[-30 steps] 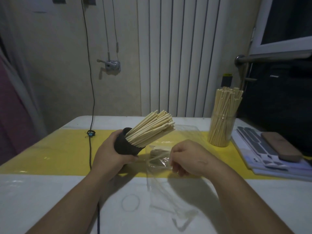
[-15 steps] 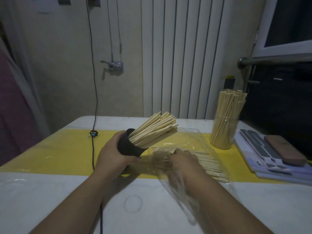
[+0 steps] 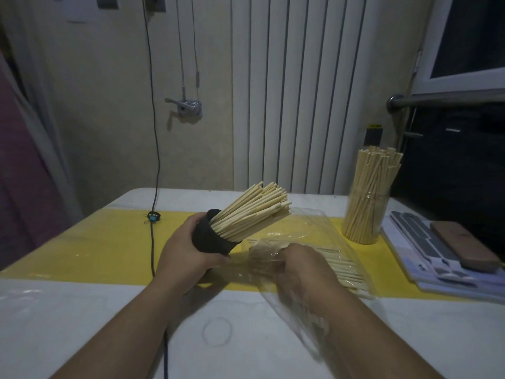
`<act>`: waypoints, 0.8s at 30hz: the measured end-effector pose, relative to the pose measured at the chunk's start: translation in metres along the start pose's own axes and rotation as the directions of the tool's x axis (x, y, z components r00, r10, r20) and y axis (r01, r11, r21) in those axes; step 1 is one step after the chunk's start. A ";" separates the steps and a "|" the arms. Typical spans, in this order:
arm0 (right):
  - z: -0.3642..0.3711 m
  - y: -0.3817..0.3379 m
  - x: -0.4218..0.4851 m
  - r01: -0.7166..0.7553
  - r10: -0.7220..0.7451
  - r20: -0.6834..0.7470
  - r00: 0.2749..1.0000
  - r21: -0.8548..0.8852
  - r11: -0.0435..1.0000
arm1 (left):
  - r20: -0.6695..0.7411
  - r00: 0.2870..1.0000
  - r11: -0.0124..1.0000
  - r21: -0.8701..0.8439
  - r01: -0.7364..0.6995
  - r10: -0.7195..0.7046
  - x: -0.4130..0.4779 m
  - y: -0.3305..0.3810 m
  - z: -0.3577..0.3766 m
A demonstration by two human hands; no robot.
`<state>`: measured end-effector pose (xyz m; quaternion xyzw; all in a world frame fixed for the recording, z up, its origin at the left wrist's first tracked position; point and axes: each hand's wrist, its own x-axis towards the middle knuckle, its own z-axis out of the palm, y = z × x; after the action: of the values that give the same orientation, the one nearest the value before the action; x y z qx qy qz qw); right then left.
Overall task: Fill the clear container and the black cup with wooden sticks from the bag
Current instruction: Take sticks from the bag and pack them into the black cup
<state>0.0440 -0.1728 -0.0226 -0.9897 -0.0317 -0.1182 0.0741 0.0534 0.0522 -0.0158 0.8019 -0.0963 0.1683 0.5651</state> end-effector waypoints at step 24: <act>0.011 0.005 0.006 0.047 -0.045 0.036 0.998 -0.048 0.998 | 0.012 1.000 1.000 0.003 0.004 -0.004 0.000 -0.001 -0.001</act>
<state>0.0524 -0.1762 -0.0327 -0.9922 -0.0528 -0.1034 0.0465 0.0538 0.0533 -0.0167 0.8040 -0.0979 0.1628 0.5635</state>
